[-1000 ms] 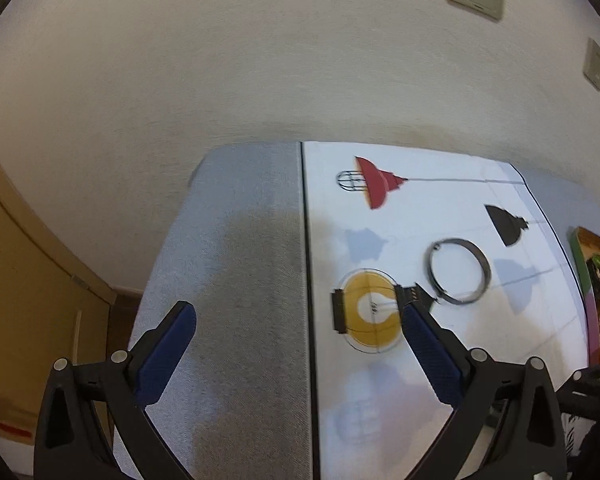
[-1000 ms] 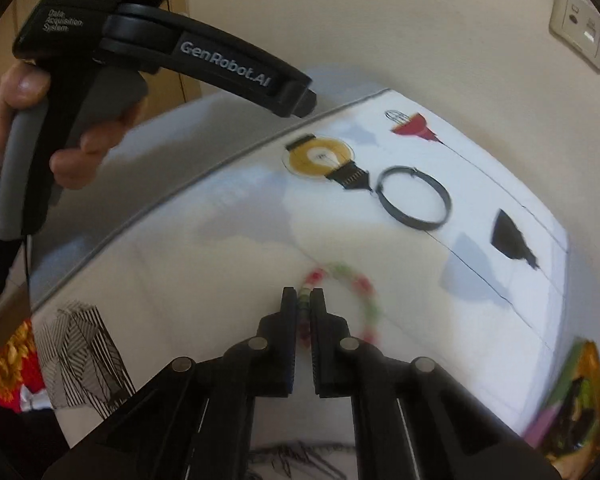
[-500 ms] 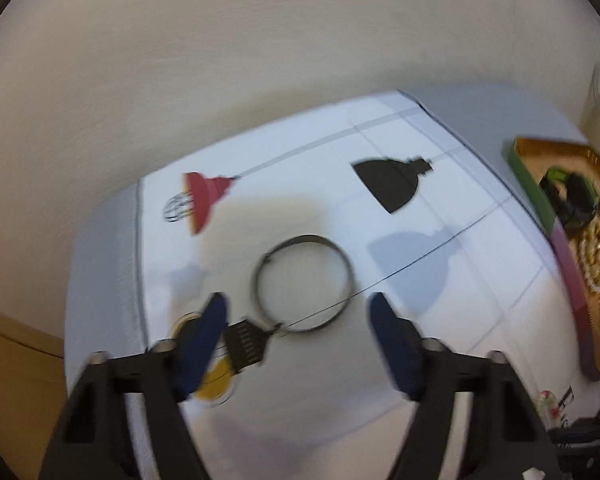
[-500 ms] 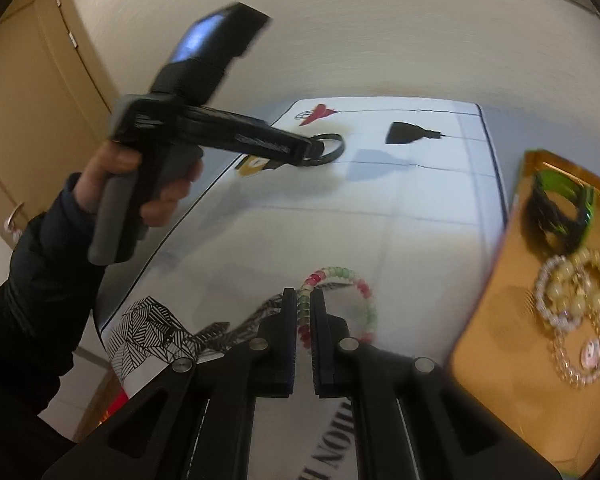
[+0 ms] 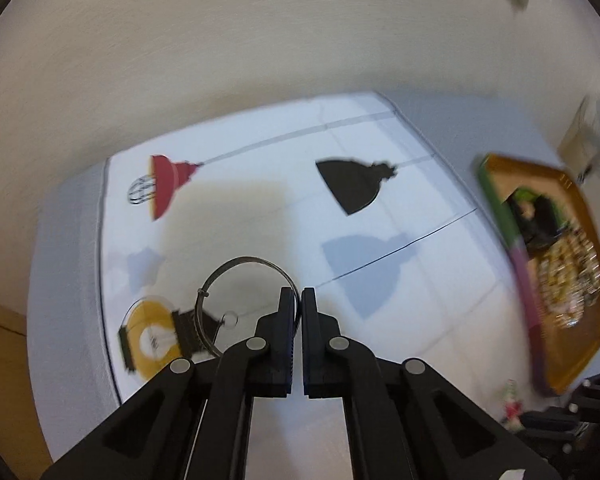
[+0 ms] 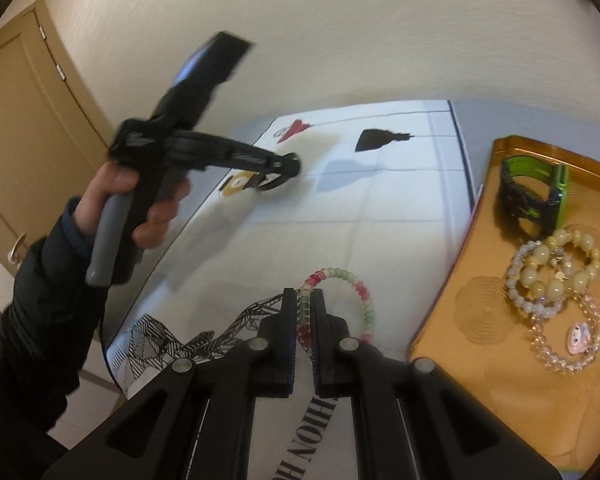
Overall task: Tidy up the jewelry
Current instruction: 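Grasp the black bangle by its rim with the left tool, then carry the black bangle with the left tool while the right tool carries the beaded bracelet to the tray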
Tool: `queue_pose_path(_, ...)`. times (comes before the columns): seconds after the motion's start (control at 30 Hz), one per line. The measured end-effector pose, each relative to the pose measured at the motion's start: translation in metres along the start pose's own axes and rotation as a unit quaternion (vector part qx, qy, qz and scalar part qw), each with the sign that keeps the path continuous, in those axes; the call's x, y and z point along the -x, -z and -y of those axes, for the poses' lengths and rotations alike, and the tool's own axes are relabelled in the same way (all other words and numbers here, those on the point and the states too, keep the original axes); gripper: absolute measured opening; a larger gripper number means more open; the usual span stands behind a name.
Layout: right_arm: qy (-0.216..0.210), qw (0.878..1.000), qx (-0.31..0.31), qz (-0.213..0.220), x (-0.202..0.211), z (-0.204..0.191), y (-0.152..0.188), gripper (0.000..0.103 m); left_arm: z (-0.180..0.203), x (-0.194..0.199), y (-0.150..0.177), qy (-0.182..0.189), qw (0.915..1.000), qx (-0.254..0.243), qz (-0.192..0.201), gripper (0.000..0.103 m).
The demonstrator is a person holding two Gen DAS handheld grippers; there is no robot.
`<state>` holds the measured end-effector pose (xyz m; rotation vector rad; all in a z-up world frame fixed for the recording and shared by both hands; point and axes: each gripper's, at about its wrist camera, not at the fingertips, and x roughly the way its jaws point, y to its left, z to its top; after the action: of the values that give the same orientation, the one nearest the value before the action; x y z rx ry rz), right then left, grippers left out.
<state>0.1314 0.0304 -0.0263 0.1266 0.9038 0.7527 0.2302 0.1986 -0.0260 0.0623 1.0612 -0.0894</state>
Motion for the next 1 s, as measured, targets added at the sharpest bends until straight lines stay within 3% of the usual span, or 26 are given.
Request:
queue_pose_path(0.23, -0.001, 0.999, -0.012, 0.042, 0.024, -0.012, 0.001, 0.006, 0.023, 0.085, 0.041, 0.001, 0.9956, 0.014, 0.093, 0.001)
queue_pose_path(0.57, 0.005, 0.995, -0.033, 0.097, 0.08, -0.014, 0.031, 0.006, 0.069, 0.135, 0.096, 0.005, 0.9924, 0.008, 0.123, 0.001)
queue_pose_path(0.83, 0.036, 0.988, -0.043, 0.146, 0.13, 0.009, 0.041, 0.006, 0.12, 0.148, 0.096, 0.018, 0.99, -0.021, 0.138, 0.002)
queue_pose_path(1.0, 0.077, 0.98, -0.062, 0.17, 0.151, 0.044, 0.033, 0.006, 0.157, 0.136, 0.071, 0.037, 0.9887, -0.042, 0.139, 0.002)
